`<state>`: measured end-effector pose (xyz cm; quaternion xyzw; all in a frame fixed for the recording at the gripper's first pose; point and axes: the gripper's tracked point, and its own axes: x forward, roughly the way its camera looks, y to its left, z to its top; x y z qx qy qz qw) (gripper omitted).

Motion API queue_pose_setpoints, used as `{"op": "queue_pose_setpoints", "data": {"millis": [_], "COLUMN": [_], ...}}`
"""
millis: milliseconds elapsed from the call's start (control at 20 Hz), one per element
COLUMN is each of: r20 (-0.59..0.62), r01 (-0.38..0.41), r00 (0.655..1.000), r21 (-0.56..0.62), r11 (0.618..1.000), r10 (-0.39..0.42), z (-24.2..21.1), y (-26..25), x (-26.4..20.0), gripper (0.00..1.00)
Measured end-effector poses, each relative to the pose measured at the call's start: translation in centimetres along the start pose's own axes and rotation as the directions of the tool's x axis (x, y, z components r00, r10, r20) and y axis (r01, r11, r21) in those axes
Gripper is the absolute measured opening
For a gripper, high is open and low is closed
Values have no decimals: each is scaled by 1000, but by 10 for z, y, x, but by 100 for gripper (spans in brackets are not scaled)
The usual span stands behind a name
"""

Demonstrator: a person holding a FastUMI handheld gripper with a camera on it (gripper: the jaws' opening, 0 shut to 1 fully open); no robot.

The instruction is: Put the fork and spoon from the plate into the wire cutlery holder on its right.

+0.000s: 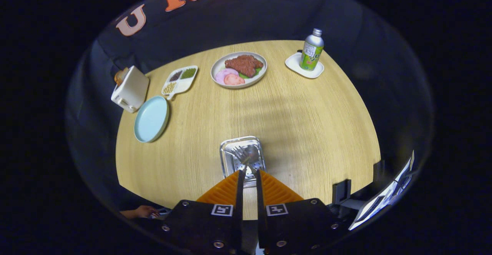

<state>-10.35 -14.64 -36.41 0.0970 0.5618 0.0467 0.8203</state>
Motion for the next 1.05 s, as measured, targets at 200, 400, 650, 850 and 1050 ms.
{"op": "queue_pose_setpoints", "data": {"millis": [200,400,650,850,1050], "r20": [357,637,804,873,912], "r01": [-8,27,56,74,93], "r00": [934,771,594,486,407], "r21": [2,-56,-75,-87,-95], "r11": [1000,998,996,994,991], "r10": [7,15,27,40,49], "z": [83,148,182,201,214], "y": [3,14,29,34,43], "x": [-51,-119,-186,-226,-249], "gripper": [34,65,86,91,93]}}
